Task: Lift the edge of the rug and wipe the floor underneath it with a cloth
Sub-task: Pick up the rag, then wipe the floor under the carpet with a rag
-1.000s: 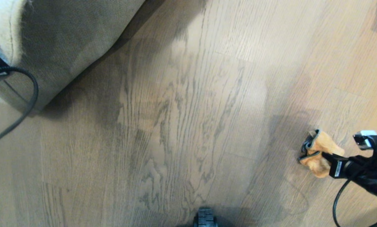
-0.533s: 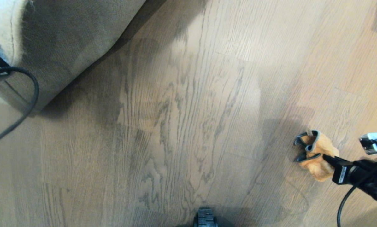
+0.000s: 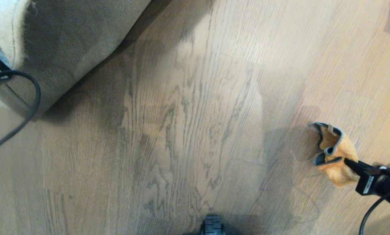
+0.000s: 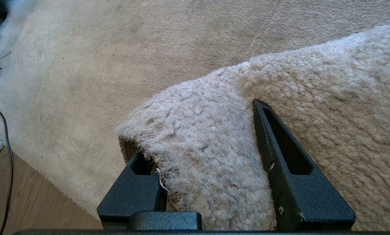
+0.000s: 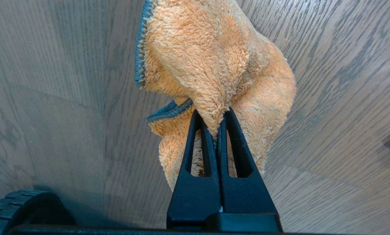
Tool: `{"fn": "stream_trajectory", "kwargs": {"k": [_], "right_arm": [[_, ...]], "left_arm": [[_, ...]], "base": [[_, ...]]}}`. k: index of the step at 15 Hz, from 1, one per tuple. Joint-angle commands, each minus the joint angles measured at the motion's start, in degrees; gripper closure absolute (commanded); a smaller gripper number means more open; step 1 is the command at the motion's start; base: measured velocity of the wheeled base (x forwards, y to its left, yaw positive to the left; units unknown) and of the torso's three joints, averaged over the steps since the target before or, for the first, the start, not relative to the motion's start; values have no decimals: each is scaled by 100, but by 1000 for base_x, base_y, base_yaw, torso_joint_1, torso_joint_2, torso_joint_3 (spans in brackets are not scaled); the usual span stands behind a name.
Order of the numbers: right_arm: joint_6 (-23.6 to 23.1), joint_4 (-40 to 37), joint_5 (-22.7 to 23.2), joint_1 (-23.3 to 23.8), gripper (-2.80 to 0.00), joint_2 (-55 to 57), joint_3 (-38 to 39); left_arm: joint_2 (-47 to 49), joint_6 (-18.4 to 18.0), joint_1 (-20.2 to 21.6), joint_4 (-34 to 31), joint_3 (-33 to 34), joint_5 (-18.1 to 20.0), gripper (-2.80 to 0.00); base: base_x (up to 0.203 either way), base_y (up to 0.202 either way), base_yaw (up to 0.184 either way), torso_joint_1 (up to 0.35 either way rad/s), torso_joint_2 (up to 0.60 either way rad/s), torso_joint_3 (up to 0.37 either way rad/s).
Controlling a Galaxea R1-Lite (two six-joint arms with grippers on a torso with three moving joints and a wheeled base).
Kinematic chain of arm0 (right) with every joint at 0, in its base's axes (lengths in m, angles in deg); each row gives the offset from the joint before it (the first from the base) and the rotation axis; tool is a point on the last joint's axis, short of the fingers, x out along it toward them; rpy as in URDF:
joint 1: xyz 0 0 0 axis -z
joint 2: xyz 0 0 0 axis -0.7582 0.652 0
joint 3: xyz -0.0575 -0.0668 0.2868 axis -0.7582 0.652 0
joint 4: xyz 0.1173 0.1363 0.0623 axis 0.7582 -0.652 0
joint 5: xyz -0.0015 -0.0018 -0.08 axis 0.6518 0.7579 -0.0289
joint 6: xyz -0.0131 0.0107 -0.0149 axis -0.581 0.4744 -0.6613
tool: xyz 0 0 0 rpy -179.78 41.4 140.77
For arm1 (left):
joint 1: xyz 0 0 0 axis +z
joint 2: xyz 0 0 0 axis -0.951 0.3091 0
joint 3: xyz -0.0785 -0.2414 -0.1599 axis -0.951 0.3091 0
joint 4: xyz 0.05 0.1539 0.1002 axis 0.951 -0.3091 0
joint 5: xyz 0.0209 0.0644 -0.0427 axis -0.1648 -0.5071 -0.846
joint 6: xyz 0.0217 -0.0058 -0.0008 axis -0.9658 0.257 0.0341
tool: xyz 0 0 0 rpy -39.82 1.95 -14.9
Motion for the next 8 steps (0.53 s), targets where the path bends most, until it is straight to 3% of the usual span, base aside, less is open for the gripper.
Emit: {"fn": "stream_trajectory", "kwargs": {"k": [1,8], "right_arm": [[-4,46,10,-1,0,-181,92],[-14,46,23,-200,0,33,-267]], "left_arm": [[-4,-7,2,219,-2,-18,0],[-4,-16,2,237,7,-18,0]], "base": [[0,0,0,0,0,0],[0,0,0,0,0,0]]}}
